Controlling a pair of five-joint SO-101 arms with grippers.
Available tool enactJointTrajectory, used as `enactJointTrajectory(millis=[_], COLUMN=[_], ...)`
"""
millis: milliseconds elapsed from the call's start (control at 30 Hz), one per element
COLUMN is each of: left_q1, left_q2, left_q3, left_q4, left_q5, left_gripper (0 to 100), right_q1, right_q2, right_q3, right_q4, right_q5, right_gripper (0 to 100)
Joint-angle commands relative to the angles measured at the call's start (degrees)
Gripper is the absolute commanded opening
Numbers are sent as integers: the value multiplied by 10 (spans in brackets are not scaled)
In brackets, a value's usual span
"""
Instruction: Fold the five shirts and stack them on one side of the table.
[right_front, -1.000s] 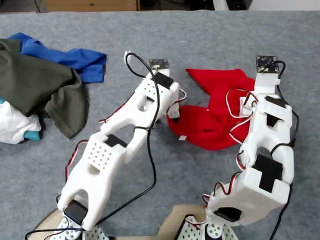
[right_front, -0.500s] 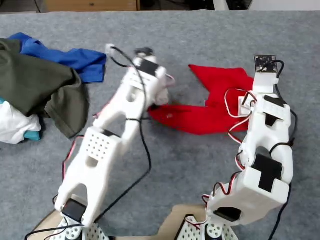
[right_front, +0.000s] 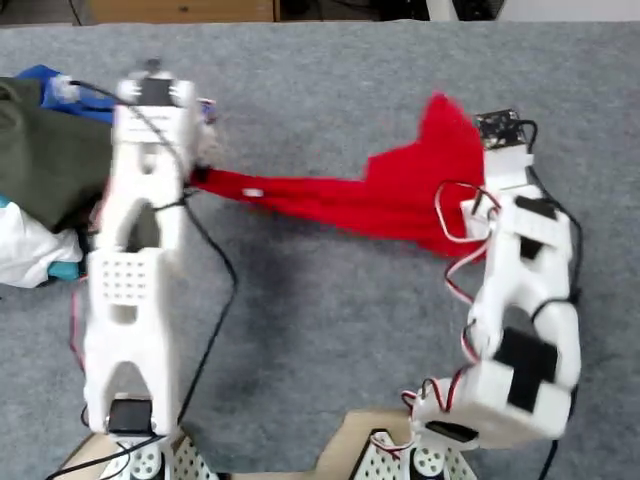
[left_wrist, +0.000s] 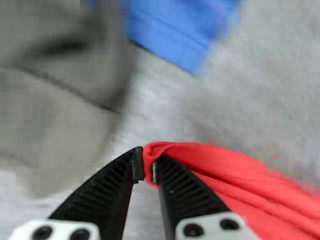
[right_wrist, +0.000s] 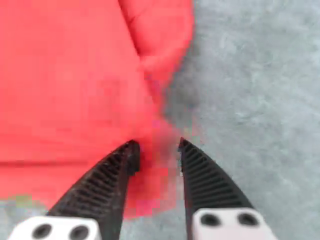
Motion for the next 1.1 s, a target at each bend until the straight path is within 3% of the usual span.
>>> enactJointTrajectory(millis=[0,300,433,500,767,1067], left_q1=[-39,-40,-40,-40,-40,-40], left_q2=[-119,-372,-478,-527,-667,-698], left_q3=[67,360,485,537,679,760], left_q4=[7,7,7,7,6,6], left_q5=[-53,-175,-240,-266,-283,-283], left_gripper=[19,19,19,19,19,19], right_q1=[-2,6,8,-29,-196,-231], right_q2=[-131,-416,-501,-504,-290,115], right_q3=[54,226,218,196,58,-248], right_q4=[-9,40,72,77,71,125], right_q5=[25,91,92,91,72,13], right_gripper=[146,147,148,148,148,140])
